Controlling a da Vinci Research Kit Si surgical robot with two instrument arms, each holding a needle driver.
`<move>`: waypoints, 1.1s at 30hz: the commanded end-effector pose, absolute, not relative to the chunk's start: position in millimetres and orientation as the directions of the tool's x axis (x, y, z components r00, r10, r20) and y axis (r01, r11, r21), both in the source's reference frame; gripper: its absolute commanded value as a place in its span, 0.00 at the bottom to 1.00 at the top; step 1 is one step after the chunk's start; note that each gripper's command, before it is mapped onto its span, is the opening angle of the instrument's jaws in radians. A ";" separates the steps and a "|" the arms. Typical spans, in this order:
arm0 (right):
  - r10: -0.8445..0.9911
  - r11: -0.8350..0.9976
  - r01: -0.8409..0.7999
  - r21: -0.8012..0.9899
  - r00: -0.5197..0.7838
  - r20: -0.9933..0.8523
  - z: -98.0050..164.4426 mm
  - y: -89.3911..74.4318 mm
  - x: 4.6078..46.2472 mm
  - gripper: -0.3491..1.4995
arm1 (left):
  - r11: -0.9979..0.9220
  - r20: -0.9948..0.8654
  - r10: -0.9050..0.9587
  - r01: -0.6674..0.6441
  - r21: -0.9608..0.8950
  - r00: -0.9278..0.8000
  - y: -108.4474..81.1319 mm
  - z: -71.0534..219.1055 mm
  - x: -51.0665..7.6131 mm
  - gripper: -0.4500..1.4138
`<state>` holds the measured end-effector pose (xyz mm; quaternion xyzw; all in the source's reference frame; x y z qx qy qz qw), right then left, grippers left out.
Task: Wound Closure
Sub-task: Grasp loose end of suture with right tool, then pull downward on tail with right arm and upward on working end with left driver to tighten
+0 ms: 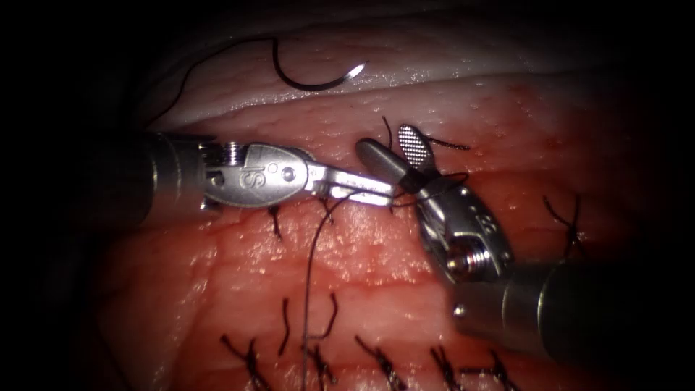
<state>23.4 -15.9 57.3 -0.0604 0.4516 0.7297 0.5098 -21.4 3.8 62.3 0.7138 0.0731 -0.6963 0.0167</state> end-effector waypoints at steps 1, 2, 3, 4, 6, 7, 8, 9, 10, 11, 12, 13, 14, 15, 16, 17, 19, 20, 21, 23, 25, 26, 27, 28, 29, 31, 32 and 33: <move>0.689 -0.071 -0.798 0.599 -0.473 -0.549 57.9 -15.8 24.2 0.61 | -0.989 -0.997 0.080 0.128 -0.077 0.020 4.0 62.8 -21.8 0.00; 0.689 -0.072 -0.798 0.598 -0.474 -0.549 57.9 -15.7 24.3 0.59 | -0.989 -0.997 0.080 0.128 -0.076 0.020 4.0 62.8 -21.7 0.00; 0.689 -0.074 -0.799 0.597 -0.474 -0.549 57.9 -15.6 24.3 0.59 | -0.989 -0.997 0.080 0.128 -0.076 0.020 4.0 62.8 -21.7 0.00; 0.692 -0.073 -0.799 0.597 -0.472 -0.547 57.8 -15.5 24.3 0.58 | -0.989 -0.997 0.080 0.129 -0.076 0.020 4.0 62.8 -21.7 0.00; 0.688 -0.073 -0.795 0.602 -0.477 -0.547 57.6 -15.4 24.4 0.55 | -0.989 -0.997 0.080 0.129 -0.076 0.020 4.0 62.9 -21.7 0.00; 0.685 -0.071 -0.793 0.606 -0.480 -0.548 57.6 -15.4 24.4 0.54 | -0.989 -0.997 0.080 0.128 -0.076 0.020 4.0 62.9 -21.7 0.00; 0.685 -0.069 -0.792 0.606 -0.480 -0.548 57.6 -15.4 24.5 0.50 | -0.989 -0.997 0.080 0.128 -0.076 0.020 4.0 62.9 -21.7 0.00; 0.684 -0.071 -0.793 0.605 -0.480 -0.549 57.6 -15.3 24.6 0.46 | -0.989 -0.997 0.079 0.128 -0.076 0.020 4.0 62.9 -21.7 0.00; 0.683 -0.073 -0.795 0.602 -0.480 -0.551 57.6 -15.3 24.7 0.42 | -0.989 -0.997 0.079 0.128 -0.076 0.020 4.0 62.9 -21.7 0.00; 0.682 -0.072 -0.795 0.602 -0.479 -0.552 57.6 -15.3 24.7 0.34 | -0.989 -0.997 0.079 0.128 -0.076 0.020 4.0 62.9 -21.7 0.00; 0.682 -0.070 -0.795 0.602 -0.479 -0.552 57.7 -15.3 24.8 0.29 | -0.989 -0.997 0.079 0.128 -0.076 0.020 3.9 62.9 -21.7 0.00; 0.683 -0.069 -0.795 0.602 -0.478 -0.553 57.7 -15.2 24.8 0.25 | -0.989 -0.997 0.079 0.128 -0.076 0.020 3.9 62.9 -21.7 0.00; 0.683 -0.067 -0.795 0.603 -0.477 -0.553 57.7 -15.1 24.8 0.20 | -0.989 -0.997 0.079 0.128 -0.076 0.020 3.9 62.9 -21.7 0.00; 0.683 -0.065 -0.795 0.603 -0.476 -0.554 57.7 -15.1 24.9 0.17 | -0.989 -0.997 0.079 0.129 -0.076 0.020 3.9 62.9 -21.7 0.00; 0.683 -0.066 -0.796 0.601 -0.476 -0.555 57.7 -15.1 24.9 0.13 | -0.989 -0.997 0.079 0.129 -0.076 0.020 3.9 62.9 -21.6 0.00; 0.681 -0.063 -0.795 0.603 -0.476 -0.556 57.7 -15.1 25.0 0.07 | -0.989 -0.997 0.079 0.129 -0.075 0.020 3.9 62.9 -21.6 0.00; 0.679 -0.065 -0.791 0.608 -0.481 -0.554 57.6 -15.1 25.0 0.00 | -0.989 -0.997 0.079 0.129 -0.075 0.020 3.9 62.9 -21.6 0.00; 0.679 -0.062 -0.795 0.603 -0.477 -0.558 57.6 -15.2 25.0 0.00 | -0.988 -0.997 0.079 0.132 -0.076 0.018 3.9 62.9 -21.6 0.00; 0.678 -0.063 -0.796 0.602 -0.476 -0.559 57.5 -15.2 24.9 0.00 | -0.988 -0.997 0.079 0.132 -0.075 0.019 3.9 62.9 -21.6 0.00; 0.675 -0.066 -0.797 0.600 -0.478 -0.562 57.4 -15.4 24.9 0.00 | -0.988 -0.997 0.079 0.133 -0.076 0.019 4.0 62.9 -21.5 0.00; 0.673 -0.065 -0.797 0.601 -0.480 -0.563 57.2 -15.6 24.8 0.00 | -0.988 -0.997 0.080 0.134 -0.076 0.020 4.0 62.9 -21.4 0.00; 0.671 -0.061 -0.799 0.598 -0.476 -0.568 57.1 -15.7 24.8 0.00 | -0.988 -0.997 0.081 0.135 -0.077 0.021 4.1 62.9 -21.3 0.00; 0.669 -0.058 -0.801 0.595 -0.473 -0.573 57.0 -15.8 24.8 0.00 | -0.988 -0.996 0.082 0.135 -0.078 0.021 4.2 62.8 -21.2 0.00; 0.669 -0.055 -0.805 0.591 -0.469 -0.577 56.9 -15.9 24.7 0.00 | -0.987 -0.996 0.084 0.136 -0.080 0.023 4.4 62.8 -21.0 0.00; 0.668 -0.053 -0.809 0.585 -0.464 -0.582 56.8 -16.0 24.7 0.00 | -0.987 -0.996 0.086 0.137 -0.082 0.024 4.5 62.7 -20.9 0.00; 0.663 -0.042 -0.818 0.573 -0.452 -0.597 56.5 -16.3 24.6 0.00 | -0.988 -0.996 0.091 0.130 -0.088 0.016 5.1 62.5 -20.4 0.00; 0.659 -0.038 -0.820 0.571 -0.450 -0.603 56.4 -16.5 24.5 0.00 | -0.988 -0.995 0.094 0.128 -0.092 0.013 5.4 62.4 -20.2 0.00; 0.655 -0.024 -0.824 0.567 -0.441 -0.613 56.3 -16.9 24.4 0.00 | -0.988 -0.995 0.103 0.118 -0.102 0.003 6.3 62.1 -19.6 0.00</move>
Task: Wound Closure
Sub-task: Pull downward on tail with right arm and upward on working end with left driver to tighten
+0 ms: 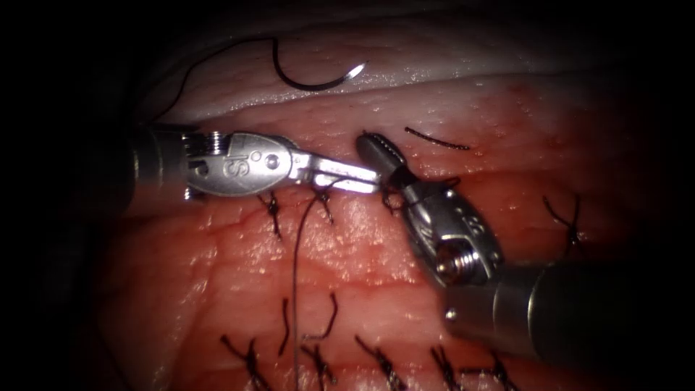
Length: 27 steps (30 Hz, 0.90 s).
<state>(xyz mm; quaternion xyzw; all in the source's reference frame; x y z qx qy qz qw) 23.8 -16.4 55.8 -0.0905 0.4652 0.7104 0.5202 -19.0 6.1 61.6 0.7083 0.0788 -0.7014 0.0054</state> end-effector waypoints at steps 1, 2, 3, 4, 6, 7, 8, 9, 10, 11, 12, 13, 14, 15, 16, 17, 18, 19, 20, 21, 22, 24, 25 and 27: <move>0.654 -0.023 -0.825 0.565 -0.440 -0.615 56.2 -17.2 24.3 0.00 | -0.988 -0.994 0.111 0.112 -0.110 -0.002 7.1 61.9 -19.3 0.00; 0.653 -0.019 -0.828 0.560 -0.435 -0.620 56.1 -17.4 24.2 0.00 | -0.987 -0.993 0.117 0.107 -0.117 -0.006 7.7 61.7 -19.0 0.00; 0.652 -0.019 -0.829 0.559 -0.434 -0.622 56.0 -17.7 24.1 0.00 | -0.987 -0.993 0.120 0.102 -0.121 -0.010 8.5 61.5 -18.7 0.00; 0.648 -0.019 -0.829 0.558 -0.435 -0.625 55.9 -17.9 24.0 0.00 | -0.988 -0.993 0.120 0.099 -0.121 -0.011 9.1 61.4 -18.6 0.00; 0.658 -0.016 -0.832 0.554 -0.426 -0.621 55.8 -18.3 23.9 0.00 | -0.988 -0.993 0.120 0.092 -0.121 -0.015 10.2 61.3 -18.4 0.00; 0.666 -0.009 -0.836 0.548 -0.414 -0.621 55.8 -18.5 23.9 0.00 | -0.988 -0.992 0.126 0.086 -0.127 -0.019 10.8 61.3 -18.5 0.00; 0.673 -0.009 -0.839 0.544 -0.407 -0.618 55.9 -18.7 23.8 0.00 | -0.989 -0.992 0.125 0.081 -0.126 -0.022 11.3 61.4 -18.5 0.00; 0.677 -0.007 -0.841 0.541 -0.402 -0.616 55.9 -19.1 23.7 0.00 | -0.989 -0.991 0.128 0.078 -0.129 -0.024 11.7 61.4 -18.6 0.00; 0.678 -0.001 -0.844 0.536 -0.395 -0.620 56.0 -19.3 23.7 0.00 | -0.988 -0.991 0.132 0.075 -0.134 -0.028 12.3 61.5 -18.7 0.00; 0.678 0.001 -0.845 0.535 -0.393 -0.621 56.1 -19.6 23.6 0.00 | -0.988 -0.990 0.134 0.074 -0.136 -0.031 12.7 61.6 -18.8 0.00; 0.684 0.003 -0.848 0.531 -0.385 -0.620 56.2 -20.1 23.6 0.00 | -0.988 -0.990 0.137 0.073 -0.139 -0.033 13.1 61.7 -18.9 0.00; 0.692 0.005 -0.851 0.525 -0.377 -0.616 56.3 -20.4 23.5 0.00 | -0.987 -0.989 0.141 0.071 -0.143 -0.036 13.7 61.9 -19.1 0.00; 0.698 0.006 -0.854 0.521 -0.370 -0.614 56.4 -20.7 23.5 0.00 | -0.987 -0.989 0.144 0.069 -0.146 -0.037 14.2 62.1 -19.1 0.00; 0.700 0.008 -0.855 0.519 -0.366 -0.614 56.5 -21.0 23.5 0.00 | -0.987 -0.988 0.147 0.066 -0.149 -0.037 14.8 62.2 -19.2 0.00; 0.702 0.009 -0.856 0.517 -0.362 -0.613 56.6 -21.2 23.5 0.00 | -0.986 -0.988 0.152 0.062 -0.154 -0.038 15.5 62.5 -19.3 0.00; 0.703 0.010 -0.857 0.516 -0.360 -0.613 56.6 -21.4 23.4 0.00 | -0.986 -0.987 0.155 0.059 -0.157 -0.038 16.1 62.7 -19.3 0.00; 0.705 0.014 -0.856 0.516 -0.358 -0.612 56.6 -21.6 23.4 0.00 | -0.986 -0.987 0.158 0.056 -0.160 -0.039 16.7 62.9 -19.4 0.00; 0.712 0.014 -0.859 0.512 -0.351 -0.608 56.5 -21.9 23.4 0.00 | -0.985 -0.986 0.160 0.055 -0.162 -0.041 17.2 63.2 -19.4 0.00; 0.717 0.015 -0.861 0.509 -0.346 -0.606 56.5 -22.1 23.4 0.00 | -0.985 -0.986 0.164 0.051 -0.166 -0.042 18.0 63.6 -19.5 0.00; 0.721 0.019 -0.860 0.510 -0.341 -0.603 56.4 -22.3 23.4 0.00 | -0.985 -0.985 0.165 0.048 -0.167 -0.043 18.5 63.8 -19.5 0.00; 0.724 0.023 -0.859 0.512 -0.338 -0.601 56.3 -22.6 23.4 0.00 | -0.985 -0.985 0.166 0.048 -0.168 -0.045 18.9 64.1 -19.5 0.00; 0.730 0.028 -0.859 0.512 -0.332 -0.597 56.0 -23.0 23.5 0.00 | -0.985 -0.985 0.167 0.043 -0.169 -0.047 19.8 64.9 -19.6 0.00; 0.733 0.031 -0.857 0.514 -0.330 -0.595 55.8 -23.2 23.5 0.00 | -0.985 -0.985 0.167 0.041 -0.169 -0.048 20.1 65.3 -19.6 0.00; 0.737 0.035 -0.857 0.515 -0.326 -0.592 55.3 -23.7 23.6 0.00 | -0.986 -0.986 0.159 0.035 -0.161 -0.051 21.4 66.6 -19.5 0.00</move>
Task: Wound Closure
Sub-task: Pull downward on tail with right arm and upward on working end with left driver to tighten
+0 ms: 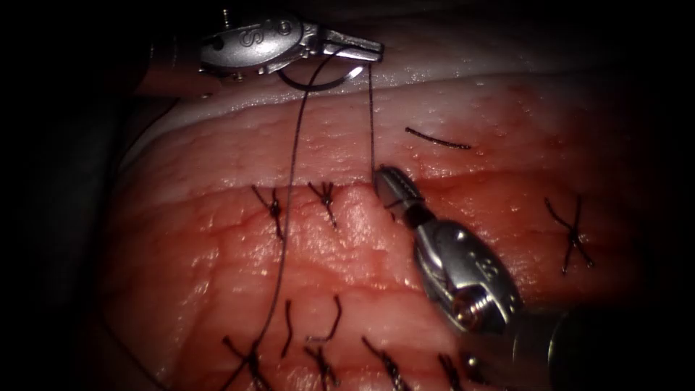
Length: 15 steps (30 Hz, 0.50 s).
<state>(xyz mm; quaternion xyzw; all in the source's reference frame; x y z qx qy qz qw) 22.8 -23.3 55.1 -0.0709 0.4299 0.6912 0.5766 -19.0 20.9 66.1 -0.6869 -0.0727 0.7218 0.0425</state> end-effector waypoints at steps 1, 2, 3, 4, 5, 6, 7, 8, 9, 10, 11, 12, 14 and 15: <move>0.740 0.039 -0.855 0.517 -0.323 -0.590 55.1 -23.9 23.6 0.00 | -0.985 -0.985 0.165 0.033 -0.167 -0.052 21.8 66.9 -19.5 0.00; 0.743 0.040 -0.855 0.517 -0.321 -0.588 55.0 -24.1 23.7 0.00 | -0.986 -0.985 0.164 0.032 -0.166 -0.053 22.1 67.3 -19.4 0.00; 0.746 0.043 -0.853 0.519 -0.318 -0.585 54.8 -24.2 23.8 0.00 | -0.985 -0.984 0.170 0.028 -0.171 -0.057 22.5 67.6 -19.4 0.00; 0.748 0.046 -0.852 0.521 -0.316 -0.583 54.7 -24.3 23.9 0.00 | -0.983 -0.982 0.180 0.026 -0.182 -0.062 23.2 68.4 -19.2 0.00; 0.749 0.047 -0.852 0.522 -0.316 -0.583 54.6 -24.4 24.0 0.00 | -0.983 -0.982 0.178 0.023 -0.180 -0.062 23.4 68.7 -19.1 0.00; 0.750 0.050 -0.850 0.525 -0.315 -0.582 54.6 -24.4 24.1 0.00 | -0.983 -0.981 0.181 0.022 -0.183 -0.064 23.5 69.1 -19.0 0.00; 0.749 0.050 -0.850 0.525 -0.316 -0.582 54.6 -24.4 24.2 0.00 | -0.982 -0.981 0.185 0.021 -0.186 -0.066 23.5 69.4 -19.0 0.00; 0.750 0.053 -0.848 0.528 -0.315 -0.581 54.6 -24.4 24.3 0.00 | -0.982 -0.980 0.188 0.020 -0.190 -0.068 23.5 69.6 -19.0 0.00; 0.751 0.056 -0.846 0.530 -0.315 -0.580 54.6 -24.4 24.5 0.00 | -0.983 -0.981 0.182 0.020 -0.184 -0.071 23.3 70.1 -18.9 0.00; 0.752 0.057 -0.845 0.532 -0.314 -0.580 54.6 -24.4 24.5 0.00 | -0.983 -0.981 0.180 0.017 -0.182 -0.070 23.2 70.2 -18.9 0.00; 0.751 0.057 -0.845 0.532 -0.314 -0.580 54.6 -24.5 24.6 0.00 | -0.982 -0.980 0.185 0.016 -0.186 -0.071 23.2 70.4 -18.8 0.00; 0.751 0.063 -0.846 0.530 -0.309 -0.583 54.6 -24.5 24.6 0.00 | -0.983 -0.980 0.184 0.013 -0.185 -0.071 23.3 70.5 -18.8 0.00; 0.764 0.038 -0.820 0.570 -0.344 -0.546 54.7 -24.7 24.7 0.00 | -0.983 -0.981 0.184 0.007 -0.185 -0.069 23.5 70.7 -18.7 0.00; 0.770 0.035 -0.819 0.572 -0.343 -0.538 54.6 -24.7 24.7 0.00 | -0.983 -0.980 0.184 0.006 -0.185 -0.070 23.5 70.8 -18.7 0.00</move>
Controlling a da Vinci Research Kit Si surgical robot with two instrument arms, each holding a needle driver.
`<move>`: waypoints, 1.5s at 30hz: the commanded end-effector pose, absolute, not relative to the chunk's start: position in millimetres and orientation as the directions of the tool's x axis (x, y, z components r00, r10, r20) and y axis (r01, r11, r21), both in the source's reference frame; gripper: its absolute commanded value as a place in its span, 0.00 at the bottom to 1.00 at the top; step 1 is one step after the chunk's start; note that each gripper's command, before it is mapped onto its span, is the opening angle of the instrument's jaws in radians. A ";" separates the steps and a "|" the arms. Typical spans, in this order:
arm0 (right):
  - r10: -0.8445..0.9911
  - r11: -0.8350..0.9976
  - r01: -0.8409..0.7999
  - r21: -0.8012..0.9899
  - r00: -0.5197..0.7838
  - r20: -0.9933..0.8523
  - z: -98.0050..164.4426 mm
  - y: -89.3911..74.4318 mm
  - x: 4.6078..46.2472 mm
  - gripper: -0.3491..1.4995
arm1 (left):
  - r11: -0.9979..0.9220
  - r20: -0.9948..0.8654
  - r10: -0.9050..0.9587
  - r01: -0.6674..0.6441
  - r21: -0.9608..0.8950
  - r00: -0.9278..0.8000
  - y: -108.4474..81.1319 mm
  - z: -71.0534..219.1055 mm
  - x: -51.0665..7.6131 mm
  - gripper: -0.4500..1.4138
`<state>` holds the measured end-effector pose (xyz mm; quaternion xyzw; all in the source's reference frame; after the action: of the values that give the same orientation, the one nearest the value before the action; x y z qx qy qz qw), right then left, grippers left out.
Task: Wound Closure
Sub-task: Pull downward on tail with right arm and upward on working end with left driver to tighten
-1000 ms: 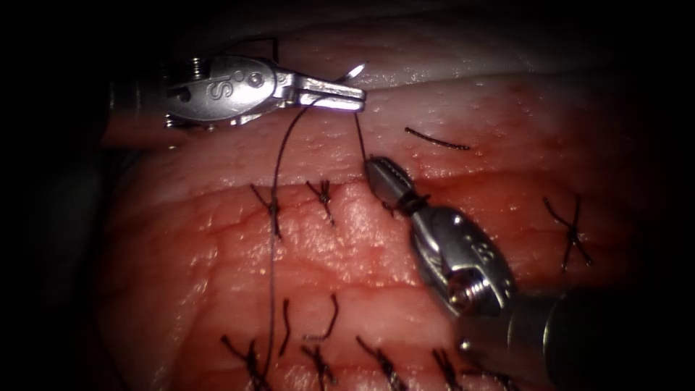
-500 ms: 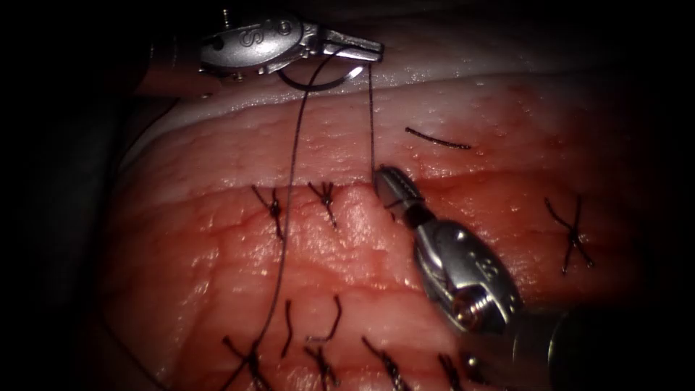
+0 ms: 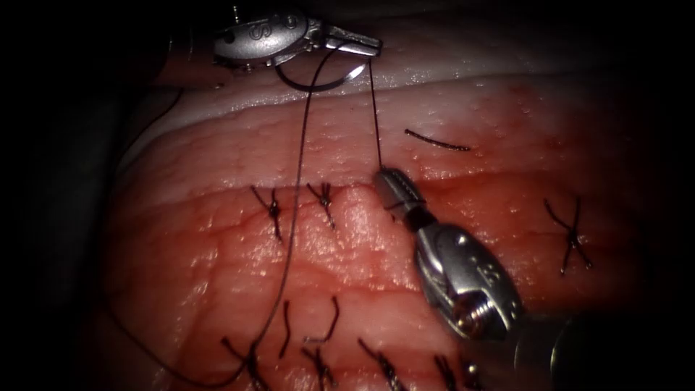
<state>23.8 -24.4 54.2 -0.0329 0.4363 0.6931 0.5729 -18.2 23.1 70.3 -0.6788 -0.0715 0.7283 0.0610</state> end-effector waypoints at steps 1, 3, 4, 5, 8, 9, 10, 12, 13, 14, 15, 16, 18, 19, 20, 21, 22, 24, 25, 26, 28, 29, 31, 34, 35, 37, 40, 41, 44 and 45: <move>0.773 0.034 -0.821 0.570 -0.340 -0.535 54.6 -24.8 24.8 0.00 | -0.983 -0.980 0.184 0.005 -0.185 -0.071 23.5 70.8 -18.7 0.00; 0.785 -0.032 -0.764 0.645 -0.418 -0.456 54.5 -25.0 24.8 0.00 | -0.983 -0.980 0.185 -0.001 -0.186 -0.069 23.5 70.7 -18.7 0.00; 0.787 -0.051 -0.754 0.655 -0.434 -0.439 54.5 -24.9 24.8 0.00 | -0.983 -0.980 0.185 -0.002 -0.185 -0.071 23.4 70.7 -18.8 0.00; 0.786 -0.055 -0.750 0.659 -0.440 -0.435 54.4 -24.8 24.8 0.00 | -0.983 -0.980 0.184 -0.004 -0.184 -0.072 23.2 70.6 -18.8 0.00; 0.759 -0.065 -0.750 0.659 -0.466 -0.455 54.5 -24.4 24.6 0.00 | -0.983 -0.980 0.182 -0.006 -0.182 -0.079 22.1 70.2 -19.0 0.00; 0.755 -0.066 -0.749 0.659 -0.469 -0.458 54.5 -24.3 24.6 0.00 | -0.983 -0.980 0.182 -0.003 -0.182 -0.076 21.9 70.1 -19.0 0.00; 0.753 -0.065 -0.748 0.660 -0.471 -0.459 54.5 -24.3 24.6 0.00 | -0.983 -0.980 0.182 -0.001 -0.183 -0.075 21.7 69.9 -19.0 0.00; 0.752 -0.069 -0.750 0.657 -0.473 -0.460 54.5 -24.2 24.6 0.00 | -0.983 -0.980 0.182 0.001 -0.183 -0.076 21.2 69.6 -18.9 0.00; 0.743 -0.072 -0.750 0.658 -0.481 -0.466 54.4 -24.1 24.6 0.00 | -0.983 -0.980 0.182 0.003 -0.182 -0.076 20.8 69.4 -18.7 0.00; 0.730 -0.075 -0.748 0.660 -0.492 -0.474 54.4 -23.9 24.5 0.00 | -0.983 -0.981 0.181 0.007 -0.182 -0.075 20.5 69.2 -18.6 0.00; 0.717 -0.078 -0.745 0.662 -0.503 -0.482 54.3 -23.8 24.4 0.00 | -0.983 -0.981 0.181 0.008 -0.182 -0.075 20.1 69.0 -18.4 0.00; 0.718 -0.079 -0.745 0.662 -0.503 -0.481 54.2 -23.7 24.3 0.00 | -0.983 -0.981 0.181 0.010 -0.182 -0.077 19.7 68.7 -18.3 0.00; 0.721 -0.080 -0.747 0.659 -0.500 -0.479 54.3 -23.7 24.4 0.00 | -0.983 -0.980 0.181 0.013 -0.183 -0.078 19.2 68.3 -18.0 0.00; 0.725 -0.080 -0.748 0.658 -0.497 -0.477 54.3 -23.7 24.4 0.00 | -0.982 -0.979 0.188 0.015 -0.190 -0.077 18.9 68.0 -17.8 0.00; 0.726 -0.080 -0.749 0.657 -0.496 -0.476 54.3 -23.7 24.5 0.00 | -0.982 -0.979 0.189 0.016 -0.191 -0.077 18.8 67.8 -17.7 0.00; 0.728 -0.081 -0.750 0.656 -0.494 -0.475 54.3 -23.8 24.5 0.00 | -0.981 -0.979 0.191 0.017 -0.192 -0.077 18.8 67.7 -17.6 0.00; 0.729 -0.079 -0.749 0.657 -0.493 -0.475 54.4 -23.8 24.5 0.00 | -0.982 -0.979 0.188 0.017 -0.190 -0.076 19.0 67.6 -17.5 0.00; 0.736 -0.001 -0.804 0.595 -0.403 -0.544 54.4 -23.8 24.7 0.00 | -0.982 -0.980 0.186 0.008 -0.187 -0.068 20.0 67.5 -17.6 0.00; 0.742 0.030 -0.817 0.576 -0.368 -0.560 54.4 -23.9 24.7 0.00 | -0.983 -0.981 0.183 0.004 -0.183 -0.066 20.4 67.5 -17.7 0.00; 0.741 0.064 -0.830 0.555 -0.333 -0.583 54.4 -23.9 24.7 0.00 | -0.984 -0.982 0.179 0.002 -0.179 -0.066 20.7 67.6 -17.8 0.00; 0.725 0.161 -0.865 0.476 -0.223 -0.651 54.4 -23.9 24.6 0.00 | -0.983 -0.981 0.181 -0.003 -0.181 -0.068 21.2 67.8 -18.1 0.00; 0.717 0.198 -0.872 0.447 -0.182 -0.673 54.4 -23.9 24.6 0.00 | -0.983 -0.981 0.181 -0.006 -0.181 -0.069 21.3 67.9 -18.2 0.00; 0.685 0.292 -0.884 0.365 -0.073 -0.725 54.5 -23.8 24.5 0.00 | -0.984 -0.981 0.181 -0.010 -0.180 -0.070 21.5 68.1 -18.5 0.00; 0.621 0.431 -0.862 0.265 0.071 -0.780 54.6 -23.7 24.4 0.00 | -0.984 -0.981 0.180 -0.016 -0.180 -0.073 21.9 68.4 -18.8 0.00; 0.594 0.474 -0.849 0.232 0.115 -0.796 54.5 -23.7 24.4 0.00 | -0.984 -0.981 0.181 -0.018 -0.180 -0.073 22.0 68.5 -18.9 0.00; 0.534 0.557 -0.813 0.171 0.193 -0.823 54.4 -23.9 24.4 0.00 | -0.983 -0.981 0.182 -0.020 -0.181 -0.074 22.3 68.7 -19.0 0.00; 0.477 0.613 -0.782 0.109 0.256 -0.841 54.0 -23.9 24.5 0.00 | -0.983 -0.980 0.184 -0.022 -0.183 -0.074 22.8 68.8 -18.9 0.00; 0.465 0.624 -0.775 0.097 0.268 -0.844 53.9 -23.9 24.5 0.00 | -0.984 -0.981 0.179 -0.022 -0.178 -0.069 23.0 68.9 -18.8 0.00; 0.442 0.650 -0.755 0.085 0.285 -0.851 53.6 -23.9 24.7 0.00 | -0.983 -0.981 0.182 -0.038 -0.180 -0.064 23.5 69.0 -18.7 0.00; 0.436 0.657 -0.749 0.084 0.287 -0.853 53.5 -24.0 24.8 0.00 | -0.983 -0.981 0.182 -0.040 -0.180 -0.062 23.5 69.0 -18.7 0.00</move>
<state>24.0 -23.8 53.0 -0.1694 0.4619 0.3771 0.7847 -18.2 23.1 68.6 -0.6793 -0.0525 0.7278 0.0779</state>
